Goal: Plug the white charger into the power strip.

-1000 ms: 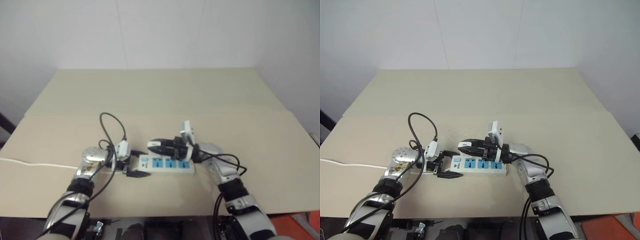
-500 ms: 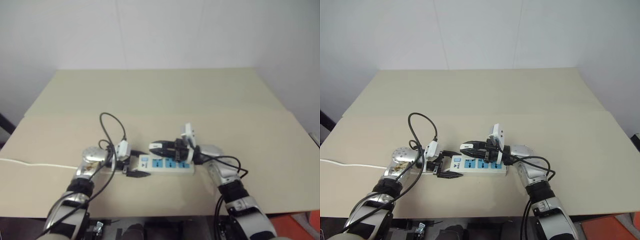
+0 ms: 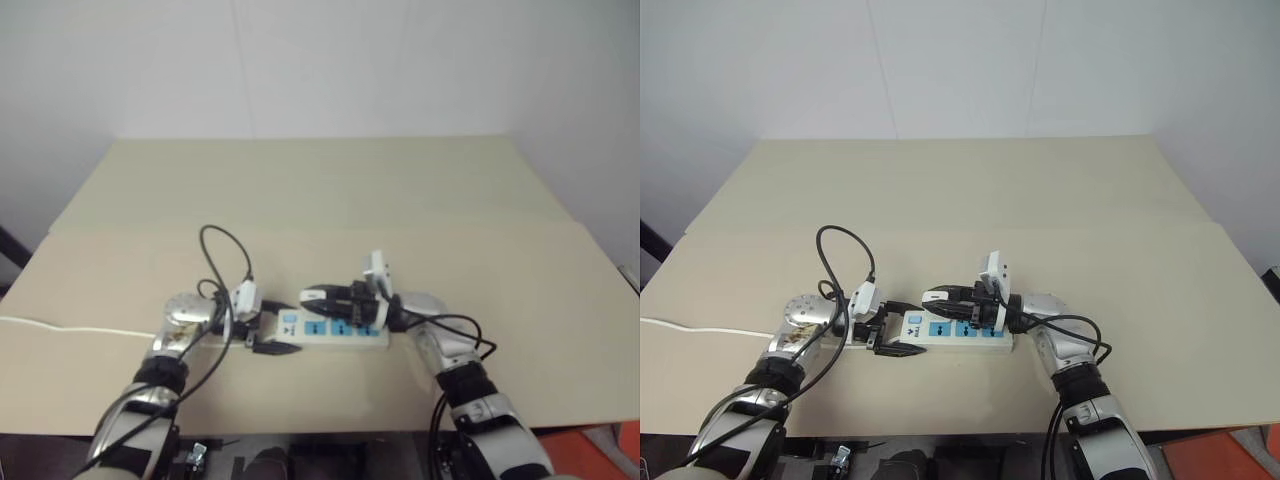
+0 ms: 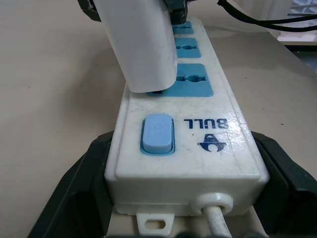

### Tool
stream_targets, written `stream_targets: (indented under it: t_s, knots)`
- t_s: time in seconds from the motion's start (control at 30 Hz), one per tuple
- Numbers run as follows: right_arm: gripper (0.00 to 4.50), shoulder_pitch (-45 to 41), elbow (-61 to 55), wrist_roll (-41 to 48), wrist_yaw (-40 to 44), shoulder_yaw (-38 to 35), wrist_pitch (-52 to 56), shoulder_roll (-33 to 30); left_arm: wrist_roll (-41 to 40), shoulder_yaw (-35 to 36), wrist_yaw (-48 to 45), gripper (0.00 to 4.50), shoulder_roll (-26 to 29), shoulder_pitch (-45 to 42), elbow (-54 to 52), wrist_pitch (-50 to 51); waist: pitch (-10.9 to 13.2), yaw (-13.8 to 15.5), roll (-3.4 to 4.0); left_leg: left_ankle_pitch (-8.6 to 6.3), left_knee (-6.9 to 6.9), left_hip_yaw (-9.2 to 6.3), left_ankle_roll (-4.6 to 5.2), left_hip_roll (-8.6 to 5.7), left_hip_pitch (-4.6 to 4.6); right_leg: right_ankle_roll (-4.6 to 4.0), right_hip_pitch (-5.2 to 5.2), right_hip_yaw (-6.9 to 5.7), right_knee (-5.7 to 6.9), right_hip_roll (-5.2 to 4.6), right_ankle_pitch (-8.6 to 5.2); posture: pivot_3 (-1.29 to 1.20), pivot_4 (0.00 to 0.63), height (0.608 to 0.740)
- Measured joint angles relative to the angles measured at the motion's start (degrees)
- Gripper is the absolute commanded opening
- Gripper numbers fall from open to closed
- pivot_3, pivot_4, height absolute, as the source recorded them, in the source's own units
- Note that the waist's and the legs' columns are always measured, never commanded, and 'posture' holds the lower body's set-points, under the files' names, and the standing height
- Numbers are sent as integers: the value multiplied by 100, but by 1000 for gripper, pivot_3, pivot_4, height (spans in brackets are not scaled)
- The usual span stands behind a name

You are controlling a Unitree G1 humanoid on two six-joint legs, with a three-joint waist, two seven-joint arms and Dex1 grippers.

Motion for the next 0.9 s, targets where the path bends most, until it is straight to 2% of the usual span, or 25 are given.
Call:
stream_targets:
  t_s: [0.9]
  knots:
    - [1108,-17,732,-210,430,133,-1397,-15,-20,-51,55,3295,54,93,-209,275,-3,-13,0,0,-4,4,0,0,22,0,11,10,1,3,0,0,150,740]
